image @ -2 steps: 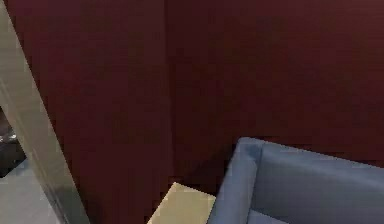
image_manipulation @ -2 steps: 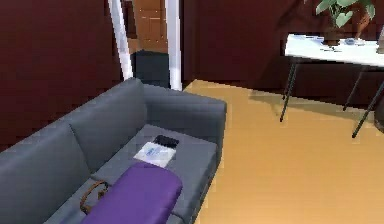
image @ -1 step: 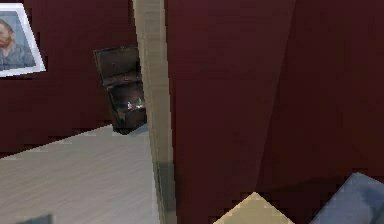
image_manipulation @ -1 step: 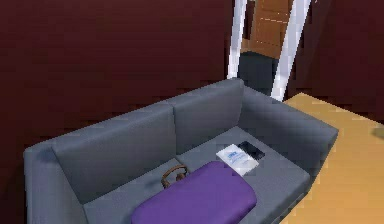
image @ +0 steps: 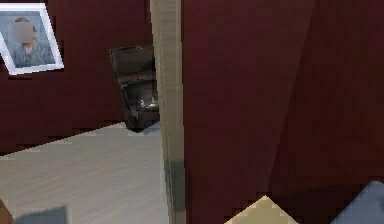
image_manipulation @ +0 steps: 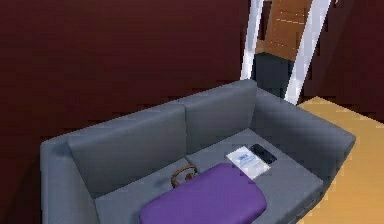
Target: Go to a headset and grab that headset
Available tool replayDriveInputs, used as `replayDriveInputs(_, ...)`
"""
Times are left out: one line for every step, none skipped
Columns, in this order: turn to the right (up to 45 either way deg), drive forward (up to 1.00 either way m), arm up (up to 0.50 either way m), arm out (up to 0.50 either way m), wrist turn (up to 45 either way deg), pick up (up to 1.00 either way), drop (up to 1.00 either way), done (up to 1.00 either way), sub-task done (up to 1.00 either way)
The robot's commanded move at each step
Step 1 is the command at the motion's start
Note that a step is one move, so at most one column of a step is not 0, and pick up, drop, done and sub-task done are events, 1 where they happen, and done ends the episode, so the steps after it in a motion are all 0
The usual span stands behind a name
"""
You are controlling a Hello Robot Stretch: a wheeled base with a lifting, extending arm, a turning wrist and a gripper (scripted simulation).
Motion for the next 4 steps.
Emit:
replayDriveInputs(0.0, 0.0, 0.5, 0.0, 0.0, 0.0, 0.0, 0.0, 0.0)
replayDriveInputs(0.0, 0.0, 0.06, 0.0, 0.0, 0.0, 0.0, 0.0, 0.0)
replayDriveInputs(0.0, 0.0, 0.0, 0.42, 0.0, 0.0, 0.0, 0.0, 0.0)
replayDriveInputs(0.0, 0.0, 0.0, 0.0, 45.0, 0.0, 0.0, 0.0, 0.0)
